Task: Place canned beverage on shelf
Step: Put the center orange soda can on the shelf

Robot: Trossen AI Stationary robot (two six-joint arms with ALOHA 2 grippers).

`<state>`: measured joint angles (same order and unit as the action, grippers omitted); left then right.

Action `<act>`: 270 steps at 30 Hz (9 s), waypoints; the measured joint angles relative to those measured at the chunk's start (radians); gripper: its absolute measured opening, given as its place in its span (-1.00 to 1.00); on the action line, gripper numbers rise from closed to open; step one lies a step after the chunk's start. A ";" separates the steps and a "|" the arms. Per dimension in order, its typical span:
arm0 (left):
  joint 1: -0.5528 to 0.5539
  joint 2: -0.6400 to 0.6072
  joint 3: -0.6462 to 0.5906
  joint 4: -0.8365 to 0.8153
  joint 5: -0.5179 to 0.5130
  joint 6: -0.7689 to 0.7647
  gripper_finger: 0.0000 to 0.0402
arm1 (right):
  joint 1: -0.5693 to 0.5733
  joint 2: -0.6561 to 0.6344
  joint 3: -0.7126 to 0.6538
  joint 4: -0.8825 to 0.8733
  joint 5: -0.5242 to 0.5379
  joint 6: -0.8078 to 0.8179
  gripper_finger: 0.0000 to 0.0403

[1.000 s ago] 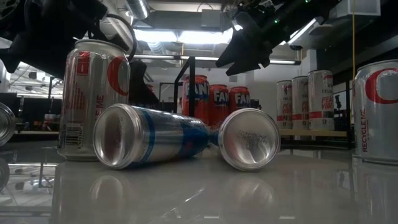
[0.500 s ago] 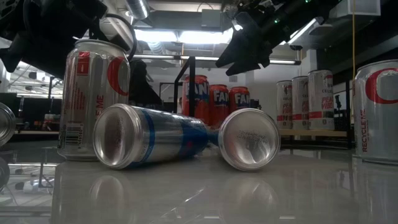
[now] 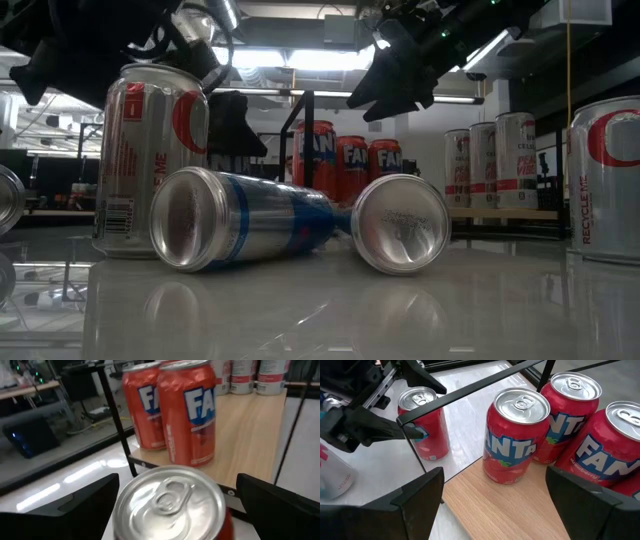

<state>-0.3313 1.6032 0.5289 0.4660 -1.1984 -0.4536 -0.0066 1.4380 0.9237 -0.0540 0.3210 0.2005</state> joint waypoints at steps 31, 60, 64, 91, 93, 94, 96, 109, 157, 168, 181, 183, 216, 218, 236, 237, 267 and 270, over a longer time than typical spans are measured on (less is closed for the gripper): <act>0.085 0.000 0.391 -0.002 -0.097 0.732 0.96 | 0.000 0.000 0.000 -0.002 0.000 0.000 0.69; 0.016 -0.377 0.601 -0.272 -0.313 0.964 0.96 | 0.000 0.000 -0.001 -0.023 0.000 0.000 0.69; -0.034 -0.415 0.600 -0.458 -0.254 0.775 0.96 | 0.000 -0.001 -0.001 -0.023 0.000 0.000 0.69; 0.122 -0.426 0.598 -1.424 0.743 -0.071 0.96 | 0.000 -0.001 -0.001 -0.002 0.000 0.004 0.69; 0.184 -0.404 0.598 -1.423 0.784 -0.025 0.96 | 0.000 -0.001 -0.001 0.003 0.000 0.004 0.69; 0.214 -0.393 0.598 -1.423 0.815 0.005 0.96 | 0.000 0.000 -0.001 0.003 0.000 0.004 0.69; 0.270 -0.367 0.598 -1.417 0.893 0.060 0.96 | 0.000 0.000 -0.001 0.002 0.000 0.004 0.69; 0.446 -0.172 0.599 -1.389 1.105 0.389 0.96 | 0.000 0.000 -0.001 0.001 0.000 0.004 0.69; 0.441 -0.056 0.599 -1.265 1.054 0.508 0.95 | 0.000 -0.001 0.000 0.000 0.000 0.004 0.69; 0.439 -0.038 0.599 -1.287 1.063 0.503 0.60 | 0.000 -0.051 0.000 -0.026 0.001 -0.026 0.69; 0.390 -0.047 0.599 -1.286 1.121 0.402 0.34 | 0.000 -0.253 0.000 -0.145 0.001 -0.055 0.69; 0.373 -0.052 0.599 -1.289 1.160 0.372 0.34 | 0.000 -0.272 0.000 -0.149 0.005 -0.076 0.69; 0.351 0.003 1.255 -1.349 1.147 0.275 0.35 | 0.000 -0.342 0.076 -0.377 0.035 -0.103 0.69; 0.392 0.039 1.268 -1.339 1.166 0.319 0.35 | 0.000 -0.360 0.111 -0.451 0.040 -0.100 0.69; 0.616 0.370 1.402 -1.342 1.228 0.554 0.35 | 0.000 -0.406 0.191 -0.609 0.143 -0.096 0.69; 0.616 0.379 1.402 -1.343 1.228 0.565 0.35 | 0.000 -0.402 0.188 -0.605 0.143 -0.090 0.69; 0.603 0.434 1.401 -1.378 1.157 0.624 0.35 | 0.000 -0.157 -0.087 -0.260 0.171 -0.037 0.69; 0.603 0.453 1.401 -1.380 1.155 0.624 0.37 | 0.000 -0.122 -0.086 -0.235 0.202 -0.040 0.69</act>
<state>0.2718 2.0558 1.9297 -0.9142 -0.0436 0.1703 -0.0071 1.3157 0.8375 -0.2886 0.5231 0.1604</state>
